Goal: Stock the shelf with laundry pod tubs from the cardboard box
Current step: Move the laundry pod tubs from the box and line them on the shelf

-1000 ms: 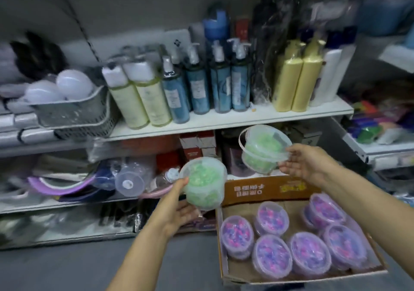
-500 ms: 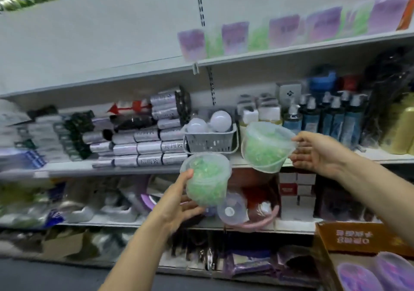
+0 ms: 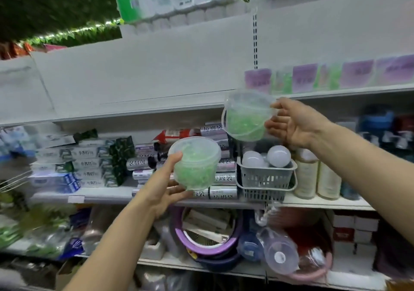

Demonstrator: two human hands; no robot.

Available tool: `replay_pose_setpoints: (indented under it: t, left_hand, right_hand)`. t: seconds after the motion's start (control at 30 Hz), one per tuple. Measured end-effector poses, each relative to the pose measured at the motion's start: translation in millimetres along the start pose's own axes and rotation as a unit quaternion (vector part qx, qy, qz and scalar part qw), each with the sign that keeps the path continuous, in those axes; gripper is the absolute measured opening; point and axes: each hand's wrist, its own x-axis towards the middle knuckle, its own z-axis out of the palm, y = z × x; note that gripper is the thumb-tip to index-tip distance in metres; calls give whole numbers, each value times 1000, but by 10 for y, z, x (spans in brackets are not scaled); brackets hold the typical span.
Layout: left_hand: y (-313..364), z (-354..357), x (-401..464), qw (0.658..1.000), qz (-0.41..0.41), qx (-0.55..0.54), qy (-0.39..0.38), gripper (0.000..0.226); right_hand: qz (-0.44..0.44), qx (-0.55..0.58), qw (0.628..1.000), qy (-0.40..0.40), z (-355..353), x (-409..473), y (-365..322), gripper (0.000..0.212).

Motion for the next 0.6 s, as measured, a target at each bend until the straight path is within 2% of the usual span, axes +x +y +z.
replay_pose_setpoints:
  t: [0.07, 0.17, 0.43, 0.47, 0.53, 0.6]
  left_hand:
    - [206, -28, 152, 1000, 19, 4, -5, 48]
    - [525, -53, 396, 999, 51, 11, -15, 59]
    - [1295, -111, 1053, 995, 98, 32, -18, 62]
    - [1366, -133, 1141, 994, 103, 34, -17, 65]
    - [1486, -186, 1311, 993, 112, 30, -17, 72]
    - [1577, -238, 1462, 992, 118, 28, -20, 73]
  right_hand:
    - [-20, 24, 999, -13, 236, 197, -155, 17]
    - [-31, 53, 998, -32, 546, 556, -321, 13]
    - [3, 52, 998, -41, 1187, 1510, -336, 16]
    - [13, 39, 998, -49, 1211, 1599, -320, 23]
    - [11, -74, 996, -50, 1199, 1701, -308, 32]
    - [-62, -268, 961, -11, 1137, 1752, -309, 30]
